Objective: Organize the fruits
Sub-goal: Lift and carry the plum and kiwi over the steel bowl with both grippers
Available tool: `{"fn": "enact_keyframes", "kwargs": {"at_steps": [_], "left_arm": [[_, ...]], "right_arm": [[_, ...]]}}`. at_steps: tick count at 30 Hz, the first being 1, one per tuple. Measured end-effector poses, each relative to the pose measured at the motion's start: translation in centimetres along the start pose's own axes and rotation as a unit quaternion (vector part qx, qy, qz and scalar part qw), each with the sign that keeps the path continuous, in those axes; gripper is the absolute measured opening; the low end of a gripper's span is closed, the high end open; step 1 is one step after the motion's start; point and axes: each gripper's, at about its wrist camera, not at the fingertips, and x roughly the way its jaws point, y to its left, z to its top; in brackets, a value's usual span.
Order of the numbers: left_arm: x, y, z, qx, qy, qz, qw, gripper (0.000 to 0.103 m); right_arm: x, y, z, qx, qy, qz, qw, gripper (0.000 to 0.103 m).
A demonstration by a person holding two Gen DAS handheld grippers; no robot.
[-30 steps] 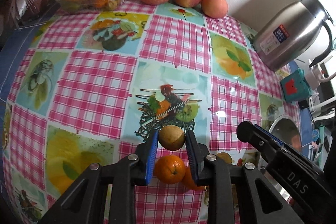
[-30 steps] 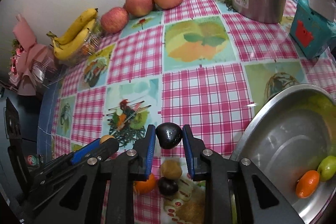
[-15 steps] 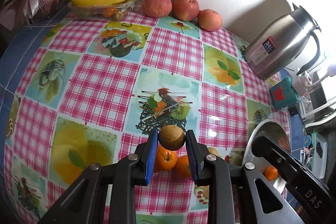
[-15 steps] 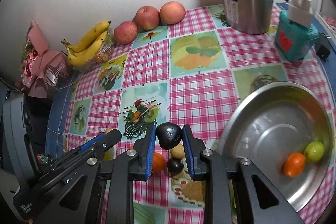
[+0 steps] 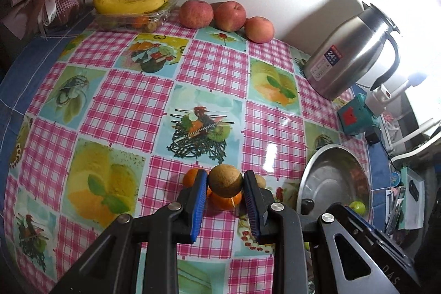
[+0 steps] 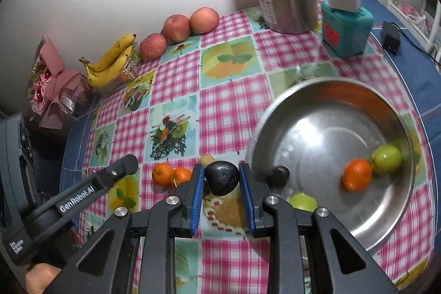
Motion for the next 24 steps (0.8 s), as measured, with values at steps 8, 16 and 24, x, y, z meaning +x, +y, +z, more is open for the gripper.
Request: {"fn": "enact_keyframes", "kwargs": {"at_steps": [8,16,24], "left_arm": [[0.0,-1.2,-0.6,0.004,0.001,0.002,1.0000,0.029],[1.1,-3.3,-1.1,0.027,0.013,0.005,0.9996,0.029],[1.8,-7.0,-2.0,0.067,0.021,-0.017,0.9974,0.029]], "right_arm": [[-1.2,-1.6,-0.7,0.019,-0.007,-0.002,1.000,0.027],[-0.8,-4.0,0.2,0.032,-0.011,-0.021,0.999,0.027],[-1.2,-9.0,1.1,0.064,-0.026,-0.073,0.995,0.027]]}}
